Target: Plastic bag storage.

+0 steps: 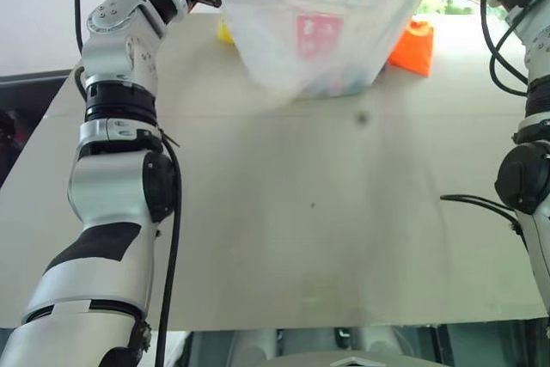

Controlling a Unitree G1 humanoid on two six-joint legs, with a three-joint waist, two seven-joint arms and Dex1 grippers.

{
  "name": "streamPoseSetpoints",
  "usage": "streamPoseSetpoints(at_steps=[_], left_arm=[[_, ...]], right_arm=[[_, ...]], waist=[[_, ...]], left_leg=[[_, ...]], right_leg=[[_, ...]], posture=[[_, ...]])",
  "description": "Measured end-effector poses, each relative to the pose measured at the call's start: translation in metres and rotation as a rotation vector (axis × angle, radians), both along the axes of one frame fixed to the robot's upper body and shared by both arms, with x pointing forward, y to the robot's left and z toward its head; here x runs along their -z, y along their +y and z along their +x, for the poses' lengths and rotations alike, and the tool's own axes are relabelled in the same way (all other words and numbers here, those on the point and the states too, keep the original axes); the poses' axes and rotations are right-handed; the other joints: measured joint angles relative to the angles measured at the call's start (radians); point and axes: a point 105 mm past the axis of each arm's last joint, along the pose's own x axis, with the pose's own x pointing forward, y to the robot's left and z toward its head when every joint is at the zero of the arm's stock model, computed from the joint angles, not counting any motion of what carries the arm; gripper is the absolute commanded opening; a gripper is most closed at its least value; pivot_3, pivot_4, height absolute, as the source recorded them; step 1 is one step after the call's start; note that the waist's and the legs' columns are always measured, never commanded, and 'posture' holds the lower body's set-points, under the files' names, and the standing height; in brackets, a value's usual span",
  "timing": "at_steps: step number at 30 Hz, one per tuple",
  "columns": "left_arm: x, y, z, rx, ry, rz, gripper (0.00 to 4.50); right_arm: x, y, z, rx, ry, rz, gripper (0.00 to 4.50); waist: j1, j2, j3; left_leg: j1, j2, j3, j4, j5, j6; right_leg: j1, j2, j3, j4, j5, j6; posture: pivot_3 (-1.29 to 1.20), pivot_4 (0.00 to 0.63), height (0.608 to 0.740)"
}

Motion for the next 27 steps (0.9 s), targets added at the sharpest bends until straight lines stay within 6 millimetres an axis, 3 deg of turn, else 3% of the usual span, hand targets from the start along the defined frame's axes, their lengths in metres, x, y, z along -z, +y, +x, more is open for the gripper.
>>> streamPoseSetpoints(at_steps=[2, 3, 4, 5, 6, 8, 9, 11, 13, 16, 18, 21, 27], left_arm=[[0.027, 0.005, -0.002, 0.024, 0.051, 0.01, 1.94], [0.036, 0.007, -0.002, 0.031, 0.071, 0.012, 2.26], [0.05, 0.008, -0.007, 0.063, 0.101, 0.022, 3.04], [0.074, 0.008, -0.016, 0.122, 0.16, 0.03, 3.29], [0.08, 0.007, -0.026, 0.159, 0.165, 0.047, 3.55], [0.101, 0.008, -0.059, 0.254, 0.207, 0.083, 4.42], [0.116, 0.014, -0.073, 0.276, 0.258, 0.087, 4.49], [0.146, 0.026, -0.101, 0.305, 0.389, 0.08, 4.49], [0.186, 0.026, -0.147, 0.376, 0.558, 0.123, 4.49], [0.223, 0.022, -0.191, 0.436, 0.733, 0.174, 4.49], [0.244, 0.024, -0.21, 0.422, 0.815, 0.197, 4.49], [0.268, 0.038, -0.215, 0.285, 0.833, 0.227, 4.49], [0.283, 0.04, -0.206, 0.058, 0.645, 0.22, 4.49]], right_arm=[[0.019, -0.007, -0.007, -0.037, 0.034, -0.037, 1.53], [0.027, -0.009, -0.008, -0.05, 0.052, -0.045, 1.84], [0.045, -0.01, -0.012, -0.076, 0.09, -0.071, 2.65], [0.081, -0.012, -0.015, -0.119, 0.189, -0.091, 2.97], [0.093, -0.01, -0.021, -0.146, 0.214, -0.11, 3.2], [0.121, -0.012, -0.044, -0.21, 0.275, -0.158, 4.18], [0.136, -0.018, -0.054, -0.234, 0.318, -0.163, 4.41], [0.159, -0.022, -0.079, -0.294, 0.392, -0.182, 4.41], [0.183, -0.018, -0.113, -0.385, 0.465, -0.274, 4.41], [0.213, -0.023, -0.131, -0.385, 0.573, -0.34, 4.41], [0.243, -0.032, -0.139, -0.346, 0.674, -0.415, 4.41], [0.28, -0.045, -0.132, -0.219, 0.693, -0.494, 4.41], [0.29, -0.037, -0.115, -0.083, 0.422, -0.531, 4.41]], waist=[[0.0, 0.0, 0.0], [0.0, 0.0, 0.0], [0.0, 0.0, 0.0], [0.001, 0.0, 0.001], [0.0, 0.0, 0.001], [0.001, 0.001, 0.0], [0.002, 0.001, 0.0], [0.005, 0.001, 0.0], [0.008, 0.001, 0.0], [0.011, -0.001, 0.001], [0.016, -0.003, 0.001], [0.025, -0.004, 0.001], [0.029, -0.004, 0.0]], left_leg=[[0.0, 0.001, -0.001, 0.005, 0.0, 0.0], [0.0, 0.001, -0.002, 0.006, 0.0, 0.0], [-0.001, 0.001, -0.001, 0.007, 0.0, 0.0], [-0.003, 0.001, -0.001, 0.01, 0.0, 0.001], [-0.002, 0.001, -0.001, 0.01, 0.001, 0.0], [0.001, 0.003, -0.003, 0.01, 0.001, 0.0], [0.001, 0.003, -0.005, 0.01, 0.001, 0.0], [0.001, 0.003, -0.005, 0.011, 0.001, 0.0], [0.005, 0.003, -0.005, 0.012, 0.001, 0.0], [0.024, 0.003, -0.003, 0.011, 0.0, 0.001], [0.038, 0.002, -0.002, 0.009, -0.003, 0.006], [0.047, 0.002, -0.002, 0.008, -0.002, 0.008], [0.05, 0.002, 0.001, 0.009, 0.0, 0.011]], right_leg=[[0.0, 0.0, 0.0, 0.005, 0.0, 0.0], [0.0, 0.0, 0.0, 0.006, 0.0, 0.0], [0.0, 0.0, 0.0, 0.006, 0.0, 0.0], [0.0, 0.0, 0.001, 0.007, 0.0, 0.0], [0.001, 0.0, 0.001, 0.007, 0.0, 0.0], [0.003, 0.0, 0.003, 0.009, 0.0, 0.0], [0.003, 0.0, 0.003, 0.01, 0.0, 0.0], [0.002, 0.001, 0.003, 0.007, 0.0, 0.0], [0.006, 0.001, 0.004, 0.007, 0.0, 0.0], [0.023, 0.001, 0.006, 0.006, -0.001, 0.0], [0.037, 0.001, 0.006, 0.004, -0.001, -0.001], [0.042, 0.002, 0.01, 0.006, -0.003, -0.004], [0.042, 0.006, 0.018, 0.007, 0.003, -0.004]], posture=[[0.0, 0.15, 0.74], [0.0, 0.15, 0.74], [0.0, 0.15, 0.74], [0.0, 0.15, 0.74], [0.0, 0.15, 0.74], [0.0, 0.15, 0.74], [0.0, 0.15, 0.74], [0.0, 0.15, 0.74], [0.0, 0.15, 0.74], [0.0, 0.15, 0.74], [0.0, 0.15, 0.74], [0.0, 0.15, 0.74], [0.0, 0.15, 0.74]])
